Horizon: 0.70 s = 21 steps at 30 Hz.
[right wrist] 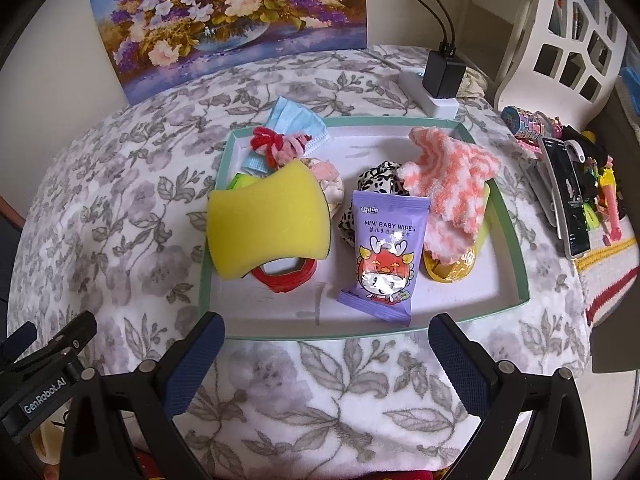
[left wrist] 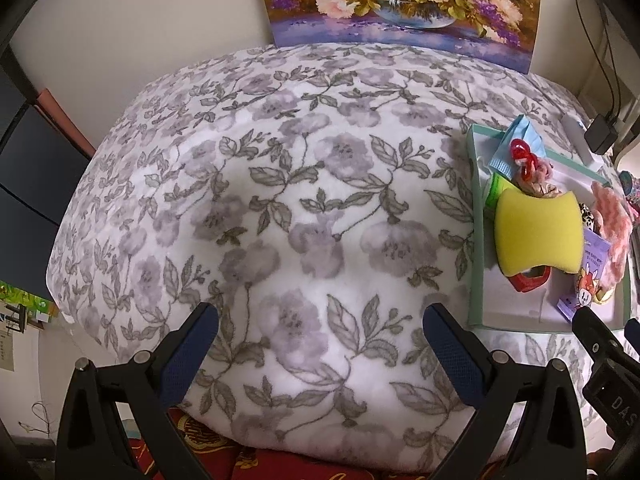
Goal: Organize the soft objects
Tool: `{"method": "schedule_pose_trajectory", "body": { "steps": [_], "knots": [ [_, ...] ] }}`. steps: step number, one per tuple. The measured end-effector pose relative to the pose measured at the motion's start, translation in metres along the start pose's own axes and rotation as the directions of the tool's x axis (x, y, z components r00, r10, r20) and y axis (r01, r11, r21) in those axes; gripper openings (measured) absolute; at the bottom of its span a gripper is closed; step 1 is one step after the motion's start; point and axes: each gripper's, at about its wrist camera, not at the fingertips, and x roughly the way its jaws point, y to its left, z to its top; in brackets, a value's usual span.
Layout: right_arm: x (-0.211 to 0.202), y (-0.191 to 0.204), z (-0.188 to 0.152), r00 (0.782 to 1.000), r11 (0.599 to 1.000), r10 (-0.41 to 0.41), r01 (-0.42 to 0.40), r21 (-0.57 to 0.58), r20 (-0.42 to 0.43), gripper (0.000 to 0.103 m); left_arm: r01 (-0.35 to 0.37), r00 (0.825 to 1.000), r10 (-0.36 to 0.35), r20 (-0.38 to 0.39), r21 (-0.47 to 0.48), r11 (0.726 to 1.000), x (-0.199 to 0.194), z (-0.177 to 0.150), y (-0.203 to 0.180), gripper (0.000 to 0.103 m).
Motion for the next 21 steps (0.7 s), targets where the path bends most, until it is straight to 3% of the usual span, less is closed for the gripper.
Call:
{"method": "schedule_pose_trajectory", "body": {
  "steps": [21],
  "knots": [
    [0.0002,0.0030,0.0011,1.000,1.000,0.008,-0.008,-0.020,0.001,0.103,0.013,1.000,-0.013,-0.015,-0.013,1.000,0.0029,0.0027,0.0025,0.102]
  ]
}}
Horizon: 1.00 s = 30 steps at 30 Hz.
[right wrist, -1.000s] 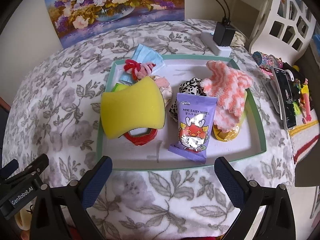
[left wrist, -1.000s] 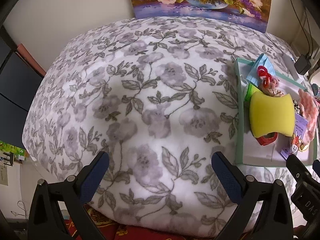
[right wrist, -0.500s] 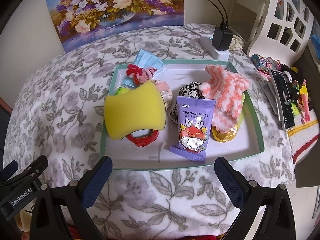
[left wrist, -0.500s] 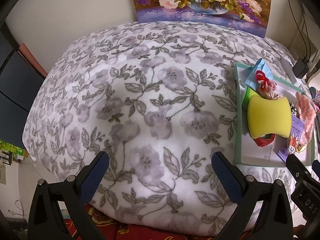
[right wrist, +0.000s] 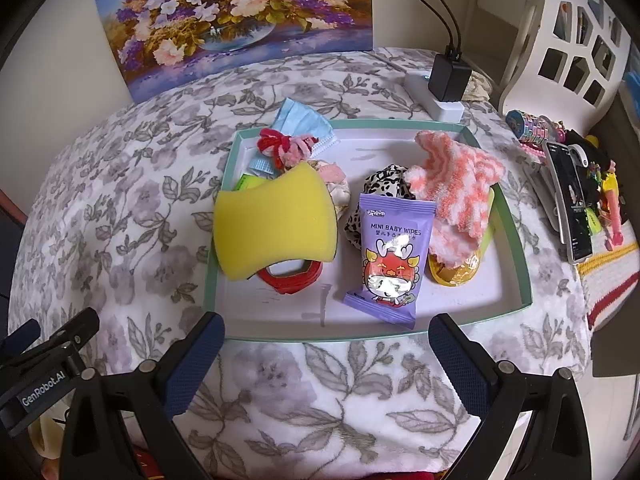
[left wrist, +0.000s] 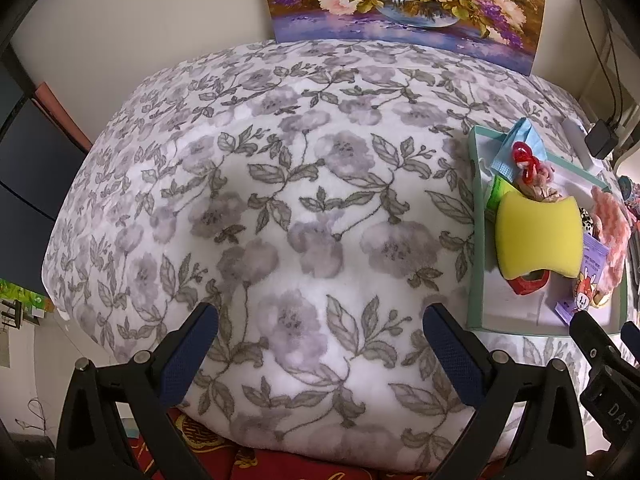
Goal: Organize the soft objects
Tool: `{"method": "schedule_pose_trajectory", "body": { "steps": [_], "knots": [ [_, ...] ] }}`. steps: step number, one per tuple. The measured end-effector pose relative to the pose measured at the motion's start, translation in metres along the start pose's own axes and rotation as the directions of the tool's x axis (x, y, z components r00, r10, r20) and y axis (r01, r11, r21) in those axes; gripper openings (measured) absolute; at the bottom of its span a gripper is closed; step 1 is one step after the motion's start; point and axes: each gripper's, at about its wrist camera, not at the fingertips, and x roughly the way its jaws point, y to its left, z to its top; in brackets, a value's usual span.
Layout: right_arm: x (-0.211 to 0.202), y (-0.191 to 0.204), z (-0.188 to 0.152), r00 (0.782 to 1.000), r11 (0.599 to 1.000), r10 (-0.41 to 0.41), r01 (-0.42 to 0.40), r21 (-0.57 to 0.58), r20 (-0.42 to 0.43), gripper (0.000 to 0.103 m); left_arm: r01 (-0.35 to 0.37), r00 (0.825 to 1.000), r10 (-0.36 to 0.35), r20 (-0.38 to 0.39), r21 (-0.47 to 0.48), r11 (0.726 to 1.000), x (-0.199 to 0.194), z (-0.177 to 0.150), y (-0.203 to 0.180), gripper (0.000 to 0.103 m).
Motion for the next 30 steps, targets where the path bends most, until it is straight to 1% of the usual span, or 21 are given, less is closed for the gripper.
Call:
{"method": "schedule_pose_trajectory", "body": {
  "steps": [30],
  "knots": [
    [0.0015,0.0059,0.0011,1.000,1.000,-0.004,0.004,-0.019,-0.006,0.103,-0.007,1.000,0.007,-0.001,0.005,1.000,0.0034,0.0028,0.0016,0.102]
  ]
}}
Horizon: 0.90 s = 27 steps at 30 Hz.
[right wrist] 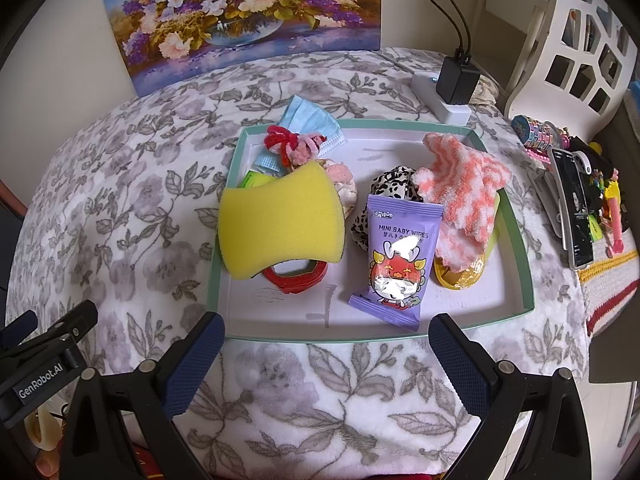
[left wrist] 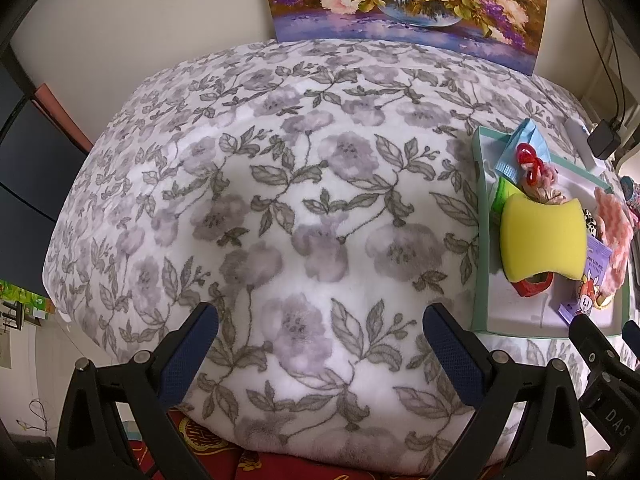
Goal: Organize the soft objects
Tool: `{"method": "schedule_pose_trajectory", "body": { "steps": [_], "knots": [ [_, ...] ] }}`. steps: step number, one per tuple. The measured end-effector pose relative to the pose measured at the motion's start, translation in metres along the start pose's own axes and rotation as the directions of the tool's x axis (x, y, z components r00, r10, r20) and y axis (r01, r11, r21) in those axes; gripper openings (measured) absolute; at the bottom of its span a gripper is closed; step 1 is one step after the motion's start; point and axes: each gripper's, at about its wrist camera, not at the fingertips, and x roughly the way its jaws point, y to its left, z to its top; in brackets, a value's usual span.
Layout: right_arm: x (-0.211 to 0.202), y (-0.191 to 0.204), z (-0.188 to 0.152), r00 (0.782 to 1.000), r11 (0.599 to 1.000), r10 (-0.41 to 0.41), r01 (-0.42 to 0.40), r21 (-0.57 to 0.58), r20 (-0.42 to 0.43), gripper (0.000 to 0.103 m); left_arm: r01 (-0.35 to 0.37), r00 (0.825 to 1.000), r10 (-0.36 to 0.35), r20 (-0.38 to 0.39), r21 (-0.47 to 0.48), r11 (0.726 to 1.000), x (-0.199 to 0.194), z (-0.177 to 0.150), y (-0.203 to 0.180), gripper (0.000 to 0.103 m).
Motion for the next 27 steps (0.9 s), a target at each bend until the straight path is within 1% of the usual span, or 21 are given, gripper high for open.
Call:
{"method": "schedule_pose_trajectory", "body": {
  "steps": [18,27],
  "knots": [
    [0.0011,0.0008,0.0000,1.000,1.000,-0.001,0.001,0.001,-0.002,0.103,0.000,1.000,0.000,-0.004,-0.001,1.000,0.0014,0.0007,0.0025,0.102],
    [0.0012,0.0008,0.0000,1.000,1.000,0.000,0.000,-0.001,-0.002,0.103,-0.005,1.000,0.005,0.006,0.001,1.000,-0.0001,0.0009,0.0032,0.102]
  ]
}}
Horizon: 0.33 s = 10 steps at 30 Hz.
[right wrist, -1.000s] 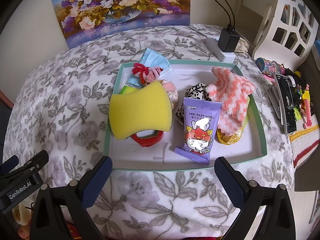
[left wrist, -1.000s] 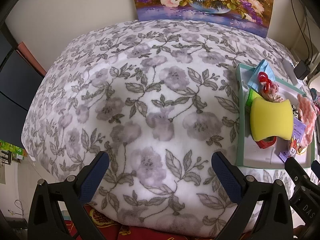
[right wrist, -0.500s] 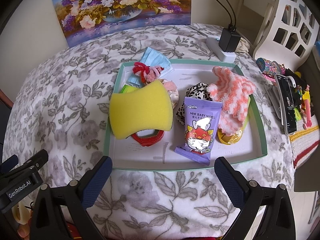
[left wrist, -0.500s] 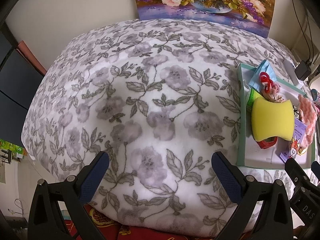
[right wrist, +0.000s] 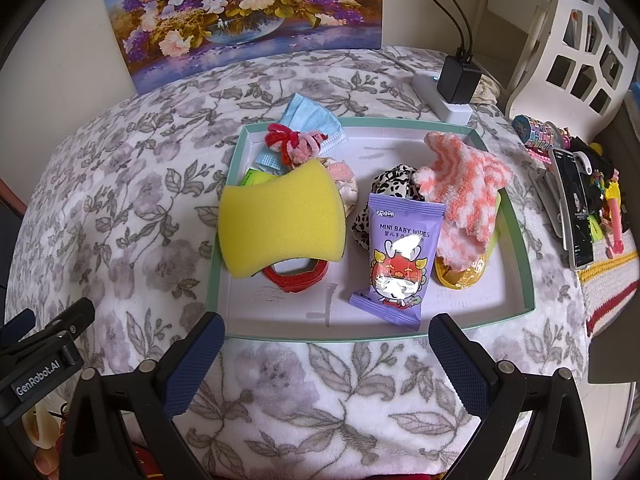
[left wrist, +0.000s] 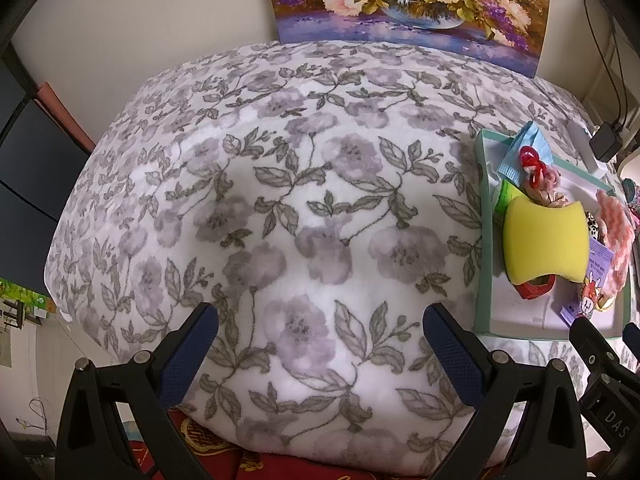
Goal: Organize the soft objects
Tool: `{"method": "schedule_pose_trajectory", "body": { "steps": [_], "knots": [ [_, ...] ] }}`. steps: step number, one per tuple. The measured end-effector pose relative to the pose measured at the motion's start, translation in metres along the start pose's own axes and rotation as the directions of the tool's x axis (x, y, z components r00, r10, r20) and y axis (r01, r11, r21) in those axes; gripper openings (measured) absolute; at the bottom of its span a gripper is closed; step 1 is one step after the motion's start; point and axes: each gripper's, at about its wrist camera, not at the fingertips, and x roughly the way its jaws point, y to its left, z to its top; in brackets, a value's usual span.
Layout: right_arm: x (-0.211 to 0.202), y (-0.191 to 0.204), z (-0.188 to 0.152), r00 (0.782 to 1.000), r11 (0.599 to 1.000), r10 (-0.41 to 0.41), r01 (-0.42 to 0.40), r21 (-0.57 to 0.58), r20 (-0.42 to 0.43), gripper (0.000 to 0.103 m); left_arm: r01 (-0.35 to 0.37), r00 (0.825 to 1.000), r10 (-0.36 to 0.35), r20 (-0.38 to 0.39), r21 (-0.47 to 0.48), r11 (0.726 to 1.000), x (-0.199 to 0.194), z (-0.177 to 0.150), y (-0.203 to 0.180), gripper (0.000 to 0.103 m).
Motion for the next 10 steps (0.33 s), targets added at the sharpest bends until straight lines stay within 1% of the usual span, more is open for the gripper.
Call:
{"method": "schedule_pose_trajectory", "body": {
  "steps": [6,10],
  "knots": [
    [-0.0001,0.0002,0.0000,1.000,1.000,0.000,0.000,0.000,0.000,0.103,0.002,1.000,-0.003,0.019,0.008,1.000,-0.0036,0.0000,-0.0023,0.102],
    [-0.0002,0.0002,0.0002,1.000,1.000,-0.001,0.001,0.001,0.000,0.103,0.005,1.000,-0.005,0.014,0.016,1.000,-0.0027,0.0001,-0.0032,0.102]
  ]
}}
